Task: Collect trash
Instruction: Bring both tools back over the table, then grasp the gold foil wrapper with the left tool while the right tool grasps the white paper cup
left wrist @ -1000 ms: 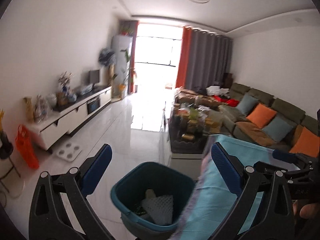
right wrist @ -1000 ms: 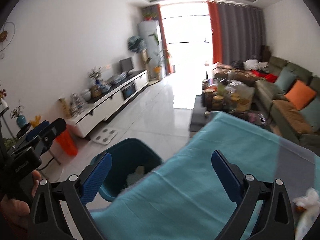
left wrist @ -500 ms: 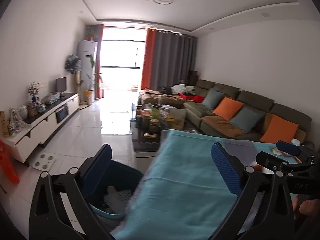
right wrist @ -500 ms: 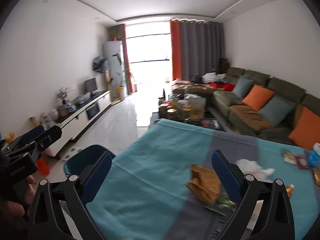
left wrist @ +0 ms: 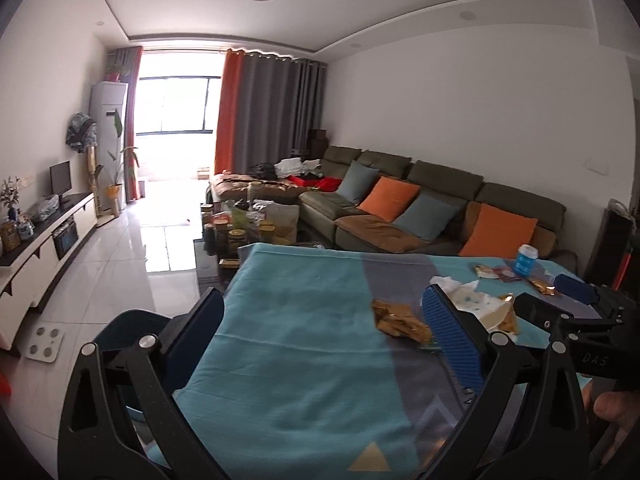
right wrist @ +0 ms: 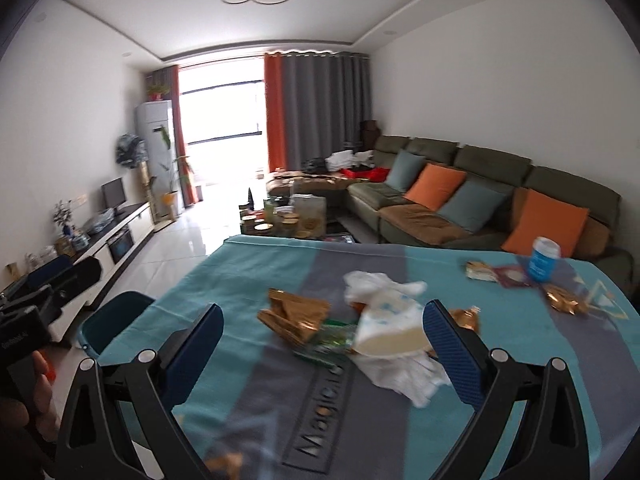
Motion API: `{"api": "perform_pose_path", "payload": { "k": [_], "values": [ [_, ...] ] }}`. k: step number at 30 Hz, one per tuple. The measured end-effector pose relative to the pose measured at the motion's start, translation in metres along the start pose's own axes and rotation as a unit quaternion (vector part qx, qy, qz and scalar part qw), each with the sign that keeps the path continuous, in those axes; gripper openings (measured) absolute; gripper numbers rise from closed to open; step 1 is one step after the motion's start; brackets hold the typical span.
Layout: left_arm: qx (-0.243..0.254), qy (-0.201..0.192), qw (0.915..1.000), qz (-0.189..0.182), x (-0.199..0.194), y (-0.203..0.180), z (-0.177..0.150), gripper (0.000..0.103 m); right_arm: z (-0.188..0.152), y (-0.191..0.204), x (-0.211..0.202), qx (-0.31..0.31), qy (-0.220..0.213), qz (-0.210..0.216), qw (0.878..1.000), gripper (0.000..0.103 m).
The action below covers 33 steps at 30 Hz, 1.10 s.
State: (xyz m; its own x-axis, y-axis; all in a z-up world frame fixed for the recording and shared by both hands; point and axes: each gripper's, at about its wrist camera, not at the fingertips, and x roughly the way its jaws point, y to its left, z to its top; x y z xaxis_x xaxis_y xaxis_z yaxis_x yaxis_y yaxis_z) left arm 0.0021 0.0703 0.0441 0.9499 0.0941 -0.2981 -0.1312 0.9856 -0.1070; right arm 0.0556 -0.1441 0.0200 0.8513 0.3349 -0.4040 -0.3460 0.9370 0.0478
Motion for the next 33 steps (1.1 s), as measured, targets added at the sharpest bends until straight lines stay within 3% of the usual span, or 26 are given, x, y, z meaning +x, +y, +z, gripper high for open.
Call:
{"api": "perform_pose_path", "payload": {
  "k": [20,33],
  "values": [
    [0.036,0.010,0.9990,-0.026,0.001,-0.034,-0.017,0.098,-0.025,-0.031,-0.037,0.019,-0.015,-0.052,0.998,0.096],
    [0.052,0.054,0.9965,-0.037,0.039,-0.045,-0.023,0.098,-0.025,-0.054,0.008,0.032,0.031,-0.052,0.998,0.096]
  ]
}}
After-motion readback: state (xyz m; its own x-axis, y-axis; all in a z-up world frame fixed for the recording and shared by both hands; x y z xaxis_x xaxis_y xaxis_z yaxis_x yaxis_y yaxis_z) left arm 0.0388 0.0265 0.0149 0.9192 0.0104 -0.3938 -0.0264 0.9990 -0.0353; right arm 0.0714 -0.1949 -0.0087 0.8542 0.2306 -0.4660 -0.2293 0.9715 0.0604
